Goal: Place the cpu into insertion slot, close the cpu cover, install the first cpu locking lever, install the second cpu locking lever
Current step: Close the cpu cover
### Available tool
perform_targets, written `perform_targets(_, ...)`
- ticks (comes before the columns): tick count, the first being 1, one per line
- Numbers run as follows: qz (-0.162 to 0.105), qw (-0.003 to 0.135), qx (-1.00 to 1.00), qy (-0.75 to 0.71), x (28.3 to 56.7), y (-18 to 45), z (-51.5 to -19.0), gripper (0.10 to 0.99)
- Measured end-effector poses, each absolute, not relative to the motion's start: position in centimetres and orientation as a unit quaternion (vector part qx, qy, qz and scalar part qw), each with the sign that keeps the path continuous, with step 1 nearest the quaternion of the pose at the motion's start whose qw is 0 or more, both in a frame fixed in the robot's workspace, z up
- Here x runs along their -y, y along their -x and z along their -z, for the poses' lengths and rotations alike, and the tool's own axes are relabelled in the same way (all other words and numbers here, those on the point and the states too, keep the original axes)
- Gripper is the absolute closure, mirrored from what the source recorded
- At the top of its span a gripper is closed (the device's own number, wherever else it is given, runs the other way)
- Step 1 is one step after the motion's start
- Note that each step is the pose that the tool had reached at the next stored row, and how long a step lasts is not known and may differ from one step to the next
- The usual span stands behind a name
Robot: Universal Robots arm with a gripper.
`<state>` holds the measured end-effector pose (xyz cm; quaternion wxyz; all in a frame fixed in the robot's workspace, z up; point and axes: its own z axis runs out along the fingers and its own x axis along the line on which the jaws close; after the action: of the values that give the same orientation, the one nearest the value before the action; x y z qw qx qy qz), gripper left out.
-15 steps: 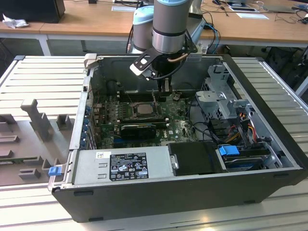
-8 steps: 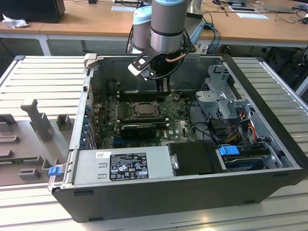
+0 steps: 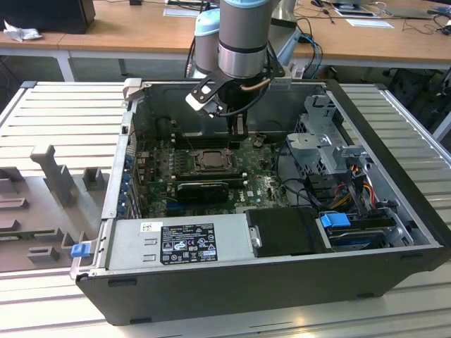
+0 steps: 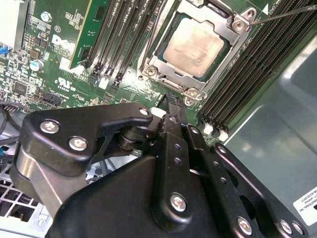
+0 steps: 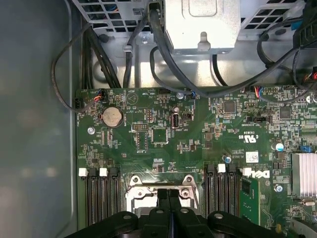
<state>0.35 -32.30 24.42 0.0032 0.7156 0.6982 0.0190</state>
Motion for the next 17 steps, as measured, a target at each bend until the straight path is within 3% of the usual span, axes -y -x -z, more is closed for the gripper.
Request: perform_targets(17,-0.023,0.007,-0.698,-0.716,32.3,3.4,-24.1,0.980)
